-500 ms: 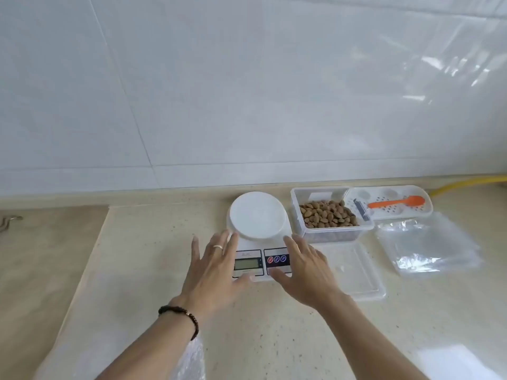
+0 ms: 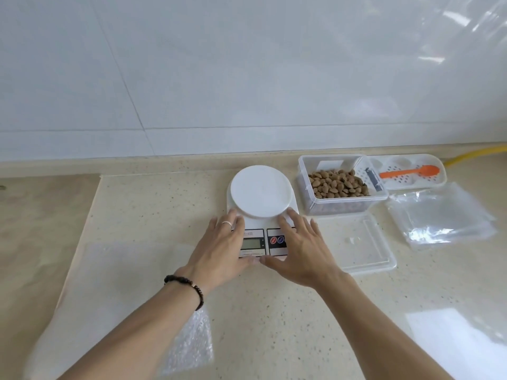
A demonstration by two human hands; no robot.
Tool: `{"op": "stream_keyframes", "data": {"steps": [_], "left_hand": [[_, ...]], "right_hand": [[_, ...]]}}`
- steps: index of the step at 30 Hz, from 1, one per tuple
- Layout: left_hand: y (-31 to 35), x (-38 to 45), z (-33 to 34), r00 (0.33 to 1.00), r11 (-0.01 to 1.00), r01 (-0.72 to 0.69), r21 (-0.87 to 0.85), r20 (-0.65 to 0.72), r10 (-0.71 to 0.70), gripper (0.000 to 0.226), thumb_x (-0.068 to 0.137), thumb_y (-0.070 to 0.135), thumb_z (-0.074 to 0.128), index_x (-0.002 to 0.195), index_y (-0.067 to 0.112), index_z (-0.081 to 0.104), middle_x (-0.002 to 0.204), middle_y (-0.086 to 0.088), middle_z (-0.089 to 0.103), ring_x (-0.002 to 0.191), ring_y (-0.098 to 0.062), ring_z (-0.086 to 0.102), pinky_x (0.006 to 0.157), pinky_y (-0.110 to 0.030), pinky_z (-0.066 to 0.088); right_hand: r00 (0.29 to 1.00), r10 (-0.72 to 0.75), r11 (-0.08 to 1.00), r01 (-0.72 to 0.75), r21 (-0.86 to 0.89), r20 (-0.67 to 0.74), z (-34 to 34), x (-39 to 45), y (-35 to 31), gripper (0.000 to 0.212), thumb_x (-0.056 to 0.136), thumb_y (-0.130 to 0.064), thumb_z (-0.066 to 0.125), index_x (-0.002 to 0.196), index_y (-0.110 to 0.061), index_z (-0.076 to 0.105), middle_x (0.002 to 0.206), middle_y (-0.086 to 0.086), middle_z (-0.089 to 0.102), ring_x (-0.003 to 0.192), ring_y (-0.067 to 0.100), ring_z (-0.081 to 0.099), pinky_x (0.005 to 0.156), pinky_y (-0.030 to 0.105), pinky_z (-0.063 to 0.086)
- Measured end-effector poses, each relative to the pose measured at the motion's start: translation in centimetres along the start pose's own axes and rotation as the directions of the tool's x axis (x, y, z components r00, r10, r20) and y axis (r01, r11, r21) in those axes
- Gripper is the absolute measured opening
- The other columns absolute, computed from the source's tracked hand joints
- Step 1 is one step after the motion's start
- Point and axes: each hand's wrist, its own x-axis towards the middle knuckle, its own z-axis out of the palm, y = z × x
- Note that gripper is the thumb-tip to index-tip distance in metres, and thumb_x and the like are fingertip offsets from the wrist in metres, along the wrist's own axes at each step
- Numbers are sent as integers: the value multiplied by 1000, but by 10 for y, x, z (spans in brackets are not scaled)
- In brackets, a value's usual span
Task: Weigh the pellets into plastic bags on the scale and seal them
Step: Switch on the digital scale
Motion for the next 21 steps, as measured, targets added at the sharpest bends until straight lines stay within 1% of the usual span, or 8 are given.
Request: {"op": "stream_keyframes", "data": {"steps": [9,12,13,14,16,17,18,21], "left_hand": [[25,-70,9,1000,999,-10,49,22,9,87,90,57,52,151,5,17,159,-18,7,147,-27,15,119,-35,-5],[42,-98,19,999,997,-5,72,42,2,87,90,58,52,150,4,18,159,-19,9,146,-30,16,119,-36,-4],[48,-109,23,999,996,-9,86,36,6,89,88,57,56,149,2,24,157,-21,16,144,-33,23,119,-37,1],[55,-119,28,999,993,-16,114,32,13,90,82,57,65,143,-1,36,152,-24,28,138,-36,36,118,-39,11],[67,-136,39,999,986,-24,164,29,19,89,65,58,80,126,-3,57,135,-26,52,116,-39,59,106,-45,34],[72,-144,45,1000,985,-21,173,18,18,88,60,58,82,121,-3,61,129,-25,56,110,-39,62,102,-46,40],[77,-152,51,1000,985,-24,174,4,23,88,59,58,83,119,-2,62,128,-25,57,108,-39,64,100,-46,42],[90,-172,63,998,984,-43,174,-33,49,88,60,59,81,120,-2,61,129,-24,57,109,-37,63,102,-44,38]], "right_hand": [[998,-49,999,50,-20,50,17,-67,-7,98,83,-71,52,155,-17,13,163,7,4,150,31,9,122,41,-2],[996,-48,999,48,-6,70,19,-100,-5,98,84,-71,52,156,-17,11,164,8,2,151,31,6,122,40,-3],[996,-49,999,49,-1,77,19,-112,-4,98,84,-70,53,156,-17,12,164,8,2,151,32,6,122,41,-2],[995,-49,999,49,5,82,20,-124,-2,99,84,-70,54,156,-17,13,164,8,3,151,33,7,123,41,-1],[996,-49,999,48,13,80,23,-146,2,99,82,-70,55,156,-16,16,164,8,6,150,34,10,123,42,2],[996,-49,999,48,13,80,24,-157,4,100,82,-71,54,156,-16,16,164,8,6,150,34,10,123,42,3],[996,-48,999,47,12,80,25,-167,7,100,82,-71,54,156,-17,15,164,7,5,150,34,10,123,42,3],[995,-48,999,47,17,88,28,-194,13,99,82,-71,52,156,-19,12,164,3,1,152,30,5,123,40,4]]}}
